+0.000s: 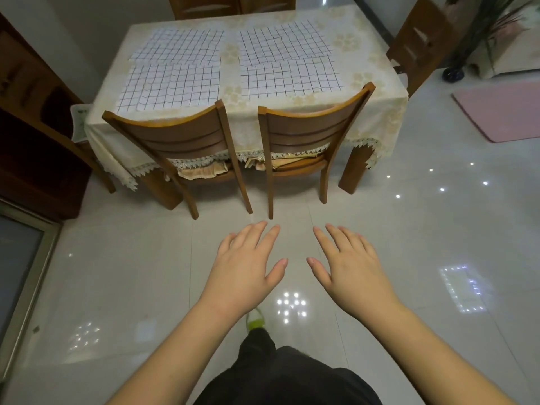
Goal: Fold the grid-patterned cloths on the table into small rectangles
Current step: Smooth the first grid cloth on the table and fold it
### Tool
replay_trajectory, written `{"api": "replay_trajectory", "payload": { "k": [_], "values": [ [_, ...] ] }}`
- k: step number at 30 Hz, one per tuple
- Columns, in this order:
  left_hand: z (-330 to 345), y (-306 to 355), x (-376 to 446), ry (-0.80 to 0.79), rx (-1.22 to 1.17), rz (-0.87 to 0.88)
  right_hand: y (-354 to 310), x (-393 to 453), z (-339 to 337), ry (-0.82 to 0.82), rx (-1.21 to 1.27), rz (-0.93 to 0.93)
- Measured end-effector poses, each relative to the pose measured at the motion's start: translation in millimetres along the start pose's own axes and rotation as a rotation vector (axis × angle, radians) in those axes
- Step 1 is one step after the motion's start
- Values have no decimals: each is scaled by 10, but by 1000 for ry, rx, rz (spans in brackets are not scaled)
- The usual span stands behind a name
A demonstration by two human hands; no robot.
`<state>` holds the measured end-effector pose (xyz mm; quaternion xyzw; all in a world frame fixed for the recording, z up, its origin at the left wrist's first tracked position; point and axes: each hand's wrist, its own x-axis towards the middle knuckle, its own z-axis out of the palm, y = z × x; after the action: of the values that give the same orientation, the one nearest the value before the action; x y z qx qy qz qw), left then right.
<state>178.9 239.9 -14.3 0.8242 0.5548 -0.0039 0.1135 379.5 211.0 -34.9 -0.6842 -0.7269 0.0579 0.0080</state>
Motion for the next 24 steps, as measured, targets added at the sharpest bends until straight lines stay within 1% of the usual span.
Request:
{"api": "replay_trajectory", "payload": {
  "k": [8,11,16,19,24],
  "values": [
    [-66,-610,974,7,-9,-30,-138,1168,-30,19,-23,14],
    [-198,-890,1356,36,-32,-18,-240,1597,-77,8,-10,17],
    [-434,-1291,1984,37,-17,27,-312,2221,-226,44,-22,61],
    [-530,-1419,2330,47,15,55,-255,2510,-273,75,-7,79],
    [-702,-1422,2990,64,35,102,-80,3007,-316,97,-12,95]
  ]
}}
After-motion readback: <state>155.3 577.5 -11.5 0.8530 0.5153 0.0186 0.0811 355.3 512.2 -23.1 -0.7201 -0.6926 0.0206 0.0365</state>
